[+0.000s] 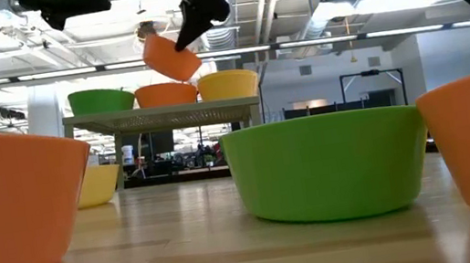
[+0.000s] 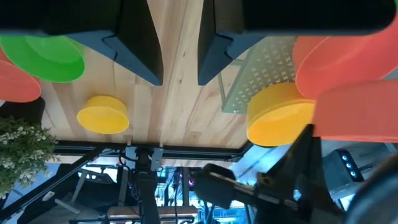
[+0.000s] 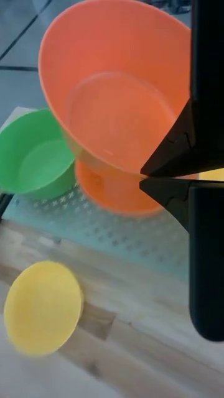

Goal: Pick & Place Mini bowls
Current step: Stack the orange bowl on the orange bowl on the shelf

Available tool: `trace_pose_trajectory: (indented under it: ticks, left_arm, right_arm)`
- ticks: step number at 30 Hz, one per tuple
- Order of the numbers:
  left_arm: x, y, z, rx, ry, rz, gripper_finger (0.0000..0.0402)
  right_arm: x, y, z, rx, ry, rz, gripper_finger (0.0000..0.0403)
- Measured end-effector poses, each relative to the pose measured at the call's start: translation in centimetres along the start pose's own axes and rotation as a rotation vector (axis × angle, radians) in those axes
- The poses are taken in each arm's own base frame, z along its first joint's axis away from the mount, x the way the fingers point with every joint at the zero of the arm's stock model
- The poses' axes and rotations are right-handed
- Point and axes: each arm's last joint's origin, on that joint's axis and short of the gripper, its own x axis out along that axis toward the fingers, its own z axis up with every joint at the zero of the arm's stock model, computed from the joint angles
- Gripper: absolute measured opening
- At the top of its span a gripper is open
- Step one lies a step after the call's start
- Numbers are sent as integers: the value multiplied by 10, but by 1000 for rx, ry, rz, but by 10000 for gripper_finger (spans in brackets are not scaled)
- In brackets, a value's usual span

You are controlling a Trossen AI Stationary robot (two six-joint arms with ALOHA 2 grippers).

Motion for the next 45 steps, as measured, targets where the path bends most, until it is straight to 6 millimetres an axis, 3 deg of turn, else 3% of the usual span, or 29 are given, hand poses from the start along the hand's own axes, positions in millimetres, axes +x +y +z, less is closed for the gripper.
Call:
trace_pose_trajectory:
  ticks: [7,25,45]
  left_arm:
    - [0,0,0,2,3,0,101]
    - [0,0,-1,4,6,1,102]
    - [0,0,-2,8,12,2,102]
  right_arm:
    - [9,-4,-11,8,35,40,0]
    - [8,-8,-11,-37,19,23,12]
    - [8,-11,-10,-18,2,0,88]
